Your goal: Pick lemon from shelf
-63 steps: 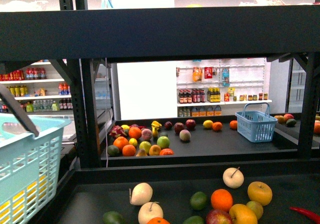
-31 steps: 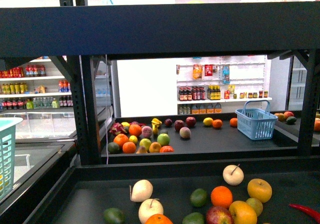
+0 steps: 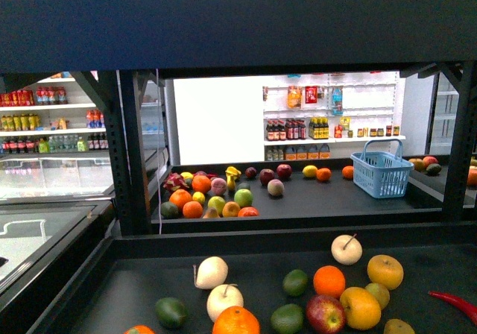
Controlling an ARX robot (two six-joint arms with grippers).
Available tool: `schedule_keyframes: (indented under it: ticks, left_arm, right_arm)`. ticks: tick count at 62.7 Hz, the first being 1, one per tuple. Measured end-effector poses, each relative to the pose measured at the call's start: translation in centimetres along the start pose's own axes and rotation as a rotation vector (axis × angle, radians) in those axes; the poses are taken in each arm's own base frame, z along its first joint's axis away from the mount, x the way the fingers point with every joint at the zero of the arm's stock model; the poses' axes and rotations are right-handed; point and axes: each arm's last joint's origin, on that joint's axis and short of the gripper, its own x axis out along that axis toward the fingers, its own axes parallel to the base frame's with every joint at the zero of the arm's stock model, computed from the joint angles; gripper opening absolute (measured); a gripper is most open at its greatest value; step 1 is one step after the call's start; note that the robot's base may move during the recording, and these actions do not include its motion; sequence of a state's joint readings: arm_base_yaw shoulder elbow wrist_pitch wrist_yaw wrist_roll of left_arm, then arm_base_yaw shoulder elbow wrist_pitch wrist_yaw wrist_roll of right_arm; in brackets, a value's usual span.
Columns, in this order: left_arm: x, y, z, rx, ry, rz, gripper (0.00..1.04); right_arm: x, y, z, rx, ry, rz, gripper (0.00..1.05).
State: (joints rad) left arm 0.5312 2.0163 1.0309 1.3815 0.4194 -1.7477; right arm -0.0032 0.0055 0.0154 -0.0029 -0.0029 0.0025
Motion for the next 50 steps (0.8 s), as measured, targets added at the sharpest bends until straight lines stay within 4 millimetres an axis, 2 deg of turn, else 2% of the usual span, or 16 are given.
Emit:
schedule_keyframes:
  ticks: [23,37,42,50]
  left_arm:
    - [-1.1,0.9,-0.2,0.004,0.013,0.037,0.09]
    - [-2.5,1.4,-0.3,0.041,0.035,0.081,0.5]
    - [-3.1,1.1,-0.3,0.077,0.041,0.11,0.64]
    - [-3.1,-0.2,-0.3,0.132,0.044,0.133,0.87]
  right_arm:
    - [0.0,0.0,0.0,0.0,0.0,0.0,1.02]
    - [0.0,0.0,0.0,0.0,0.0,0.0,1.02]
    - [0.0,0.0,0.0,0.0,0.0,0.0,1.02]
    - [0.0,0.0,0.0,0.0,0.0,0.0,1.02]
